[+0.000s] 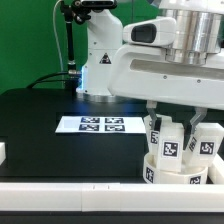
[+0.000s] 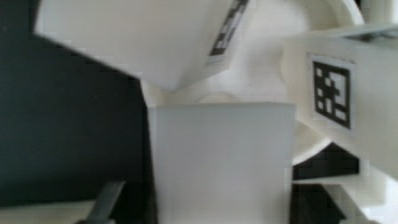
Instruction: Assemble stool
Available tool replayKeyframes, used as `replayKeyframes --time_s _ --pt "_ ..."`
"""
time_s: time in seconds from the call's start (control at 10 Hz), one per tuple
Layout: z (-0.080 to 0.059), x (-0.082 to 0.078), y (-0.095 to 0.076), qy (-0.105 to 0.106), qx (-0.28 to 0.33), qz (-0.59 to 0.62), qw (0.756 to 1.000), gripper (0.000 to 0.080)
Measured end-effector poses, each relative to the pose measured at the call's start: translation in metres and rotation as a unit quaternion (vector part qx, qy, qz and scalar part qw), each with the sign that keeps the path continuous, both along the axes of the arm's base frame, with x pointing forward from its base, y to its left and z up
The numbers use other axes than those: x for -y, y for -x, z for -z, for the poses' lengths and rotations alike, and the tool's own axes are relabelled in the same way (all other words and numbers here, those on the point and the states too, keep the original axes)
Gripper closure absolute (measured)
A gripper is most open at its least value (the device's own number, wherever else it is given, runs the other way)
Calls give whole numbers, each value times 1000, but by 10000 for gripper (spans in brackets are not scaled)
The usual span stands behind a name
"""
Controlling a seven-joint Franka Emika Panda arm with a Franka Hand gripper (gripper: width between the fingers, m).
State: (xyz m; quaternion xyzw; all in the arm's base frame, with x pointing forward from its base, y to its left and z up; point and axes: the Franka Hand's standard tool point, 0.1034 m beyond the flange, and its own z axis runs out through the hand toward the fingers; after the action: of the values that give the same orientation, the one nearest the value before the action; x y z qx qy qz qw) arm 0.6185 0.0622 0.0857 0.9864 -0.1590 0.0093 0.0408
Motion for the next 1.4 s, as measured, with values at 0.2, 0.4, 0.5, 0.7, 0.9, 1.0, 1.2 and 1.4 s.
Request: replayKeyframes --time_s 0.2,0.4,0.5,0.7,0.9,1.0,1.2,1.4 --pt "0 -1 0 -1 5 60 998 461" --pt "0 -1 0 -3 10 129 992 461" --pt "0 -2 0 -4 13 162 987 461" --pt "1 -4 0 -11 18 251 968 461" --pt "2 -5 -2 -36 42 375 925 461" --pt "2 -4 -1 -52 55 430 900 461" --pt "3 -4 0 -86 74 542 833 461" --pt "2 -7 3 -129 100 638 752 461"
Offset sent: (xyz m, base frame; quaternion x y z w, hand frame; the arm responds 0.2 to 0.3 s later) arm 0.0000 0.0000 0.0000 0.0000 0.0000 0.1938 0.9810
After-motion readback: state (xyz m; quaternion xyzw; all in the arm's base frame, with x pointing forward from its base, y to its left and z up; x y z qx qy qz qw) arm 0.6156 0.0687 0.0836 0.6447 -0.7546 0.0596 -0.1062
